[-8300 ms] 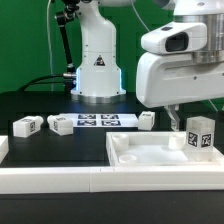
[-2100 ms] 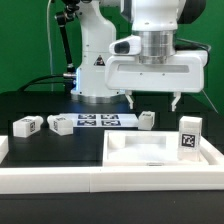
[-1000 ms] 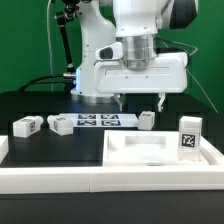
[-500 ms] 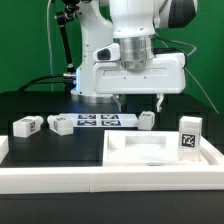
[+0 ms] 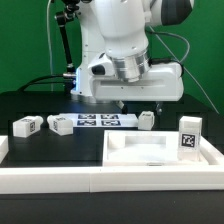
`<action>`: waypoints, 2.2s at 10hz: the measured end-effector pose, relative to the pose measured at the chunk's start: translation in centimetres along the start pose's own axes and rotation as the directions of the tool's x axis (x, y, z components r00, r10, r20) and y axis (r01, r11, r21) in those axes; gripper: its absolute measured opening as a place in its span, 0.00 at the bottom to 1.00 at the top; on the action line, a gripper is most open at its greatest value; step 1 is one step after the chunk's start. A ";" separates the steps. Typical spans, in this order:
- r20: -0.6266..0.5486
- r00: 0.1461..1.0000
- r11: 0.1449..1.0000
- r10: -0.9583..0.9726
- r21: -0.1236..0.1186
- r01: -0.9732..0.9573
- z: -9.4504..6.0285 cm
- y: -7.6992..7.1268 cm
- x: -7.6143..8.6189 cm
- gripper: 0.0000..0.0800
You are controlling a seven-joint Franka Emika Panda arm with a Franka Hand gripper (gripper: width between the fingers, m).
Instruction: Assemble square table
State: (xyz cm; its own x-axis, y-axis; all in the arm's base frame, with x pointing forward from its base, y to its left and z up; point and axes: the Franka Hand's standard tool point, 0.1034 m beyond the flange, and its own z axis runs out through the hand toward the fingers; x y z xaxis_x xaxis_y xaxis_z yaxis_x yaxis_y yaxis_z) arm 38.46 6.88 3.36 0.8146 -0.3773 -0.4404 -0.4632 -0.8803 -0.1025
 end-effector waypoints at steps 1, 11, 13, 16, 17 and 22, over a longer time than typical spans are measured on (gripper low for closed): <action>0.128 0.992 1.000 0.015 0.007 -0.016 0.2 0.0 -0.6 0.81; 0.478 0.878 0.999 0.035 0.006 -0.043 2.7 -0.3 -0.4 0.81; 0.483 0.875 0.999 0.031 0.004 -0.038 3.4 0.1 -0.8 0.81; 0.486 0.874 1.000 0.023 0.001 -0.027 3.8 -0.4 -1.3 0.81; 0.486 0.874 1.000 0.023 0.001 -0.027 3.8 -0.4 -1.3 0.81; 0.487 0.873 1.000 0.024 0.001 -0.028 3.9 -0.3 -1.3 0.36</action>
Offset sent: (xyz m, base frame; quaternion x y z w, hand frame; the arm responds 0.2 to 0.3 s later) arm 0.0032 0.0117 -0.0030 -0.0118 -0.1932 -0.0036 0.9811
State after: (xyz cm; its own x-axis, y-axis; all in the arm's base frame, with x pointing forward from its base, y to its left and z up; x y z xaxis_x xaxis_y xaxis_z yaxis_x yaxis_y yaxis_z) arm 36.16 8.78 0.52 0.5298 -0.2106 -0.8216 -0.4862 -0.8691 -0.0908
